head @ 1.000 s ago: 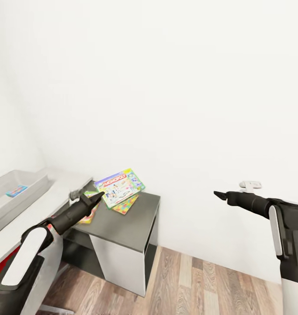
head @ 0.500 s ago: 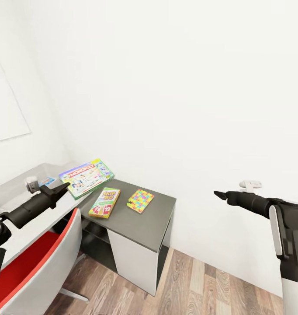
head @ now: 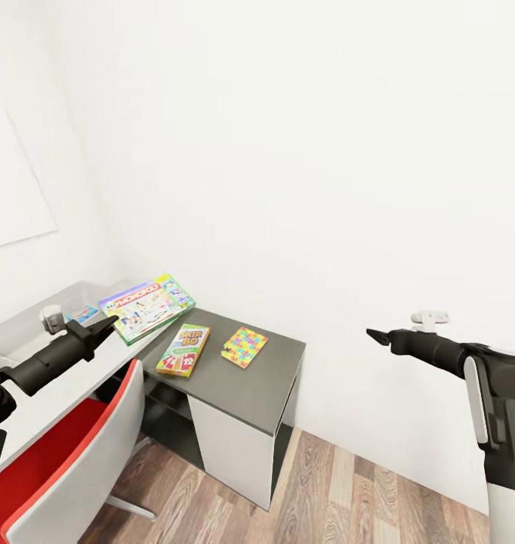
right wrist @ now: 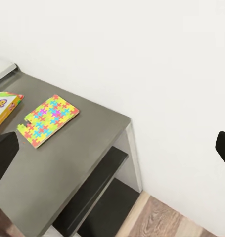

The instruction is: Put all the toys in the child's room - the three board games (two on the bed and one on the table), the two jigsaw puzzles on the table, and the tennis ball on the table - inside the toy box on the table in the child's room.

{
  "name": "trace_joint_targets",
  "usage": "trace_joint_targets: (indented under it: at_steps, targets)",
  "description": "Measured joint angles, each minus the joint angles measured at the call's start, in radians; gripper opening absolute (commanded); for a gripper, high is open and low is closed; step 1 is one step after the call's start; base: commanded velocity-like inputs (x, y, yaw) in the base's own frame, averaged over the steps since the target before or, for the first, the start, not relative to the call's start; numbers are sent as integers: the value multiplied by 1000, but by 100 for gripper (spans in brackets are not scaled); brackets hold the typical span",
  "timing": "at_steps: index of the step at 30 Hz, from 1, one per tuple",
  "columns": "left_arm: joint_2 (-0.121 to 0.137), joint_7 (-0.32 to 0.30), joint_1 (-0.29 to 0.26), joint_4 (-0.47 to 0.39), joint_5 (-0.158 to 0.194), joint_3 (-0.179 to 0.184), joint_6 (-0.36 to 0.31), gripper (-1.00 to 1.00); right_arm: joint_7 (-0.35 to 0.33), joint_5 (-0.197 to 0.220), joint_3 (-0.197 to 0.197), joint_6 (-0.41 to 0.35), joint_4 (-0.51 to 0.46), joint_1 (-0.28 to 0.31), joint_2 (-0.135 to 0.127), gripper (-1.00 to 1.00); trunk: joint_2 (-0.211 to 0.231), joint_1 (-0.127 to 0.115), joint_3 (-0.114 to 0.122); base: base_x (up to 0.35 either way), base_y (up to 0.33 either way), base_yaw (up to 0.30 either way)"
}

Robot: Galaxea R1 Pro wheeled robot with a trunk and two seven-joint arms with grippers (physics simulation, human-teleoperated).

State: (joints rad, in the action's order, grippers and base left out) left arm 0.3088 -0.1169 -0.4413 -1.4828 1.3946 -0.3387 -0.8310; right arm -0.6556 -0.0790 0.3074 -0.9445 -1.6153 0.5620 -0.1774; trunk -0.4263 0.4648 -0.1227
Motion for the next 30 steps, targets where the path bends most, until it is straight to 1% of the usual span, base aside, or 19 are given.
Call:
trace_joint_targets:
  at_steps: [1,2,3,4,7,13,21,30]
  targets:
    - [0,0,0,0,-2,0,0,-100,-1,0,1,1,0,0,0,100,7,-4,3,0,0,211]
    - [-5,19,0,15,-11,8,4,-100,-3,0,1,1,1,4,1,100,7,-4,3,0,0,234]
    - [-7,24,0,17,-23,12,7,-100,-3,0,1,1,1,4,2,100,8,-4,2,0,0,254]
    - [-9,27,0,18,-7,20,8,-100,-3,0,1,1,1,4,1,100,7,-4,2,0,0,257]
    - [-10,33,0,19,-12,28,13,-100,-2,0,1,2,1,6,-1,100,7,-4,0,0,0,255]
    - [-10,34,0,27,-15,28,14,-100,-2,0,1,3,1,6,0,100,7,-4,-5,61,66,254]
    - [-5,34,-1,33,-18,20,14,-100,-1,0,1,4,1,5,-1,100,7,-4,-12,199,226,258]
    - [-1,36,1,34,-17,16,14,-100,-1,0,1,4,1,3,0,100,7,-4,-19,273,212,259]
